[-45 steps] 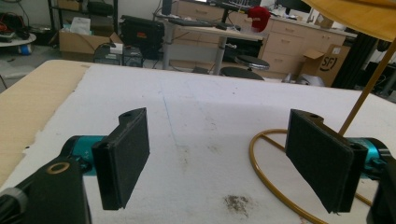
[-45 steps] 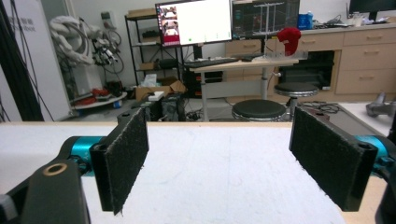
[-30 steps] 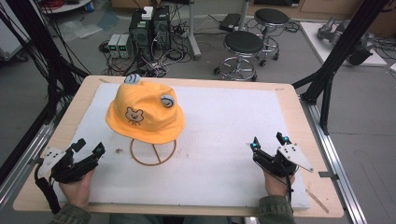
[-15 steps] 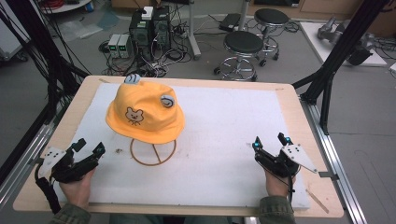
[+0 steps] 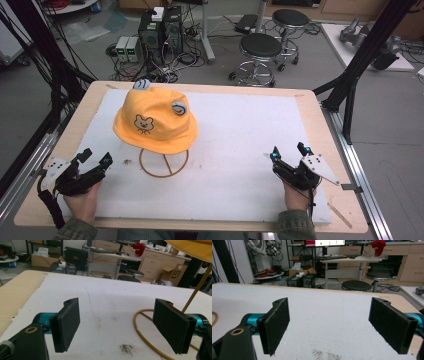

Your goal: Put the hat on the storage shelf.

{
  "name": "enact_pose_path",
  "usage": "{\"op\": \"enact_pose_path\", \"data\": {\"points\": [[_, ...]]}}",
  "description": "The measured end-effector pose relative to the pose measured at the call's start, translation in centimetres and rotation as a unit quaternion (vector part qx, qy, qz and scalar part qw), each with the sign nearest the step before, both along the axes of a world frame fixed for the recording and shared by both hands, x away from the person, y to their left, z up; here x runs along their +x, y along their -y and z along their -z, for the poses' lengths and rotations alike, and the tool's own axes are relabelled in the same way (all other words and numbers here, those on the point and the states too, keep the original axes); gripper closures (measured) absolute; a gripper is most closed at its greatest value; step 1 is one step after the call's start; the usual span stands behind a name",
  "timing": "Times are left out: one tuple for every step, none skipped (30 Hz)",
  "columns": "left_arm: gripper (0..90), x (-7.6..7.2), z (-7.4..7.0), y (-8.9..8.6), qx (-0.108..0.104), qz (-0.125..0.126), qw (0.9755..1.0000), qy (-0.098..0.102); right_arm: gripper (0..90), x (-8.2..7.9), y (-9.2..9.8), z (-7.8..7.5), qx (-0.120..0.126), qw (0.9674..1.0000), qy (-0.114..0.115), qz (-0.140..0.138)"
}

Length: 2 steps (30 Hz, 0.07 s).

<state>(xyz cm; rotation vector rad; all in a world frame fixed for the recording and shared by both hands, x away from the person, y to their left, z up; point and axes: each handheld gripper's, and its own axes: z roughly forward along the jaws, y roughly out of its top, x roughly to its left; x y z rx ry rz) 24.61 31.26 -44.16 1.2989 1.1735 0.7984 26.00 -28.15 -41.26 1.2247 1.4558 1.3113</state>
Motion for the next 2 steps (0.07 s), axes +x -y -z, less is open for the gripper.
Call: {"op": "enact_pose_path", "data": {"points": [[22.3, 0.01, 0.00, -0.01, 0.000, 0.000, 1.0000, -0.001, 16.0, -0.03, 0.02, -0.02, 0.000, 1.0000, 0.001, 0.001], [22.3, 0.01, 0.01, -0.02, 0.000, 0.000, 1.0000, -0.001, 16.0, -0.05, 0.04, -0.04, 0.001, 1.0000, 0.002, 0.002]]}}
